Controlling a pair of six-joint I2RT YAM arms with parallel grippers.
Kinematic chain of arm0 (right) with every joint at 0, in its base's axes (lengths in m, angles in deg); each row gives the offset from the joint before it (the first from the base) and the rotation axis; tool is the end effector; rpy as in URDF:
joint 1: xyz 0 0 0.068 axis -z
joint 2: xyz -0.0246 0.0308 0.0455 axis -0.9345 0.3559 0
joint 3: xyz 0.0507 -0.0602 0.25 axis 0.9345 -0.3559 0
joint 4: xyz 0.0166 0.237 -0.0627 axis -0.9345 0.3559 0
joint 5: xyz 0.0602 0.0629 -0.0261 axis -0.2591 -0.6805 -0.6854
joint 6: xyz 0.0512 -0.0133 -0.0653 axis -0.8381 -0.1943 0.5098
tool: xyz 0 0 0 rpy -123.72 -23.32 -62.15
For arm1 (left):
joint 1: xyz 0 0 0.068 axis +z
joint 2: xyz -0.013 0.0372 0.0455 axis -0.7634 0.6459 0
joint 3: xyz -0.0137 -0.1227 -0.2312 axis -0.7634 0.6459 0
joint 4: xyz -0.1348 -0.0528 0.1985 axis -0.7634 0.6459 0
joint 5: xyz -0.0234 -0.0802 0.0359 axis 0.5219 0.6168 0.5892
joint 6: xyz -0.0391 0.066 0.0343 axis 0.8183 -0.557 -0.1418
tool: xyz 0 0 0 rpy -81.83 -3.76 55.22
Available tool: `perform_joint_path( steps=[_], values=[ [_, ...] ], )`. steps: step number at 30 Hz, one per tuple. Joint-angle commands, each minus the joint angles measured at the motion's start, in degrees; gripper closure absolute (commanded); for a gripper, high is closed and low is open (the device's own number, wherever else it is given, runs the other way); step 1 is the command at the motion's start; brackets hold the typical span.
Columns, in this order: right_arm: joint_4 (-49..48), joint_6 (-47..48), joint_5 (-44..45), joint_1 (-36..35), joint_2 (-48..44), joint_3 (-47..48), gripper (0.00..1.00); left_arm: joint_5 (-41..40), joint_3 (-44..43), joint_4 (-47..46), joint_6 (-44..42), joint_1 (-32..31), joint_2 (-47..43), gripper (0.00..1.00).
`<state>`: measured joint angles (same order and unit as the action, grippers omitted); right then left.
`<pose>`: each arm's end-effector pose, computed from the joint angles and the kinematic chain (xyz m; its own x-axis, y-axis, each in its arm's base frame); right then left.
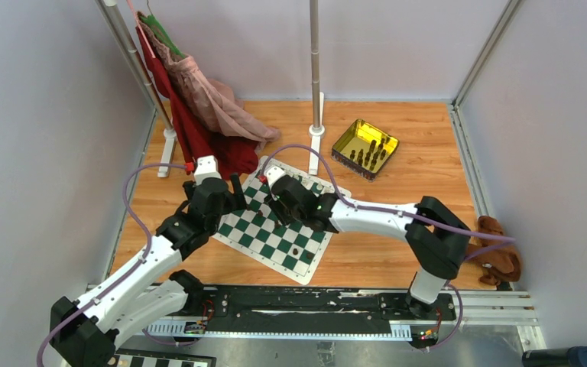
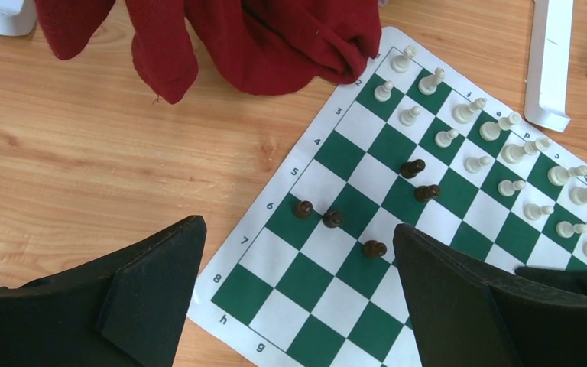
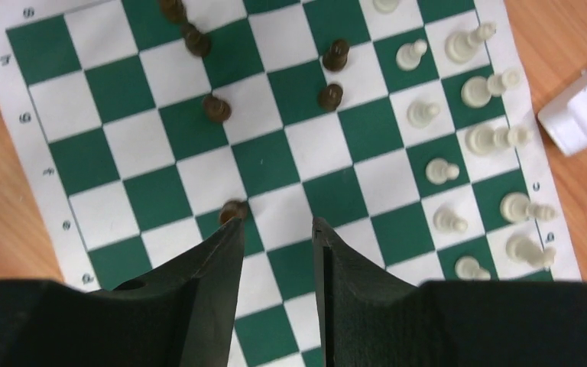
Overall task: Set up the chess pieces on the board
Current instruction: Pick up the chess piece from the chessboard.
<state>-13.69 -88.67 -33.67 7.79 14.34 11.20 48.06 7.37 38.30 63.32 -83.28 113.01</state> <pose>0.1984 0.3319 0.2039 -0.3945 -0.4221 -0.8162 -0.7290 0.6845 -0.0016 0.1865 -0.0769 0.2342 -0.4366 -0.2294 -0.8699 -0.1437 0.9723 -0.1843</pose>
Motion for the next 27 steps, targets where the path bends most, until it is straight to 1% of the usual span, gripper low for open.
perform_joint_path(
  steps=[1,6,11,18,27],
  values=[
    [-1.8,2.6,-3.7,2.7,4.7,5.5,0.58,-1.7,-1.1,-2.6,-1.3,-0.3,0.6,0.0],
    [-2.0,3.1,-6.5,5.2,9.7,10.6,0.58,-1.8,-1.8,-3.3,-1.7,-0.2,1.5,0.0],
    [-1.9,3.4,-8.0,7.1,13.6,13.6,0.58,-0.8,-1.2,-4.6,-0.7,0.0,1.7,0.0],
    [-1.8,3.8,-9.5,9.1,16.5,15.8,0.58,-0.5,-0.8,-5.4,-0.1,0.3,1.7,0.0],
    [-1.2,4.1,-10.8,10.0,19.7,19.1,0.58,-0.4,-0.6,-5.5,-0.1,0.6,1.4,0.0]
  ],
)
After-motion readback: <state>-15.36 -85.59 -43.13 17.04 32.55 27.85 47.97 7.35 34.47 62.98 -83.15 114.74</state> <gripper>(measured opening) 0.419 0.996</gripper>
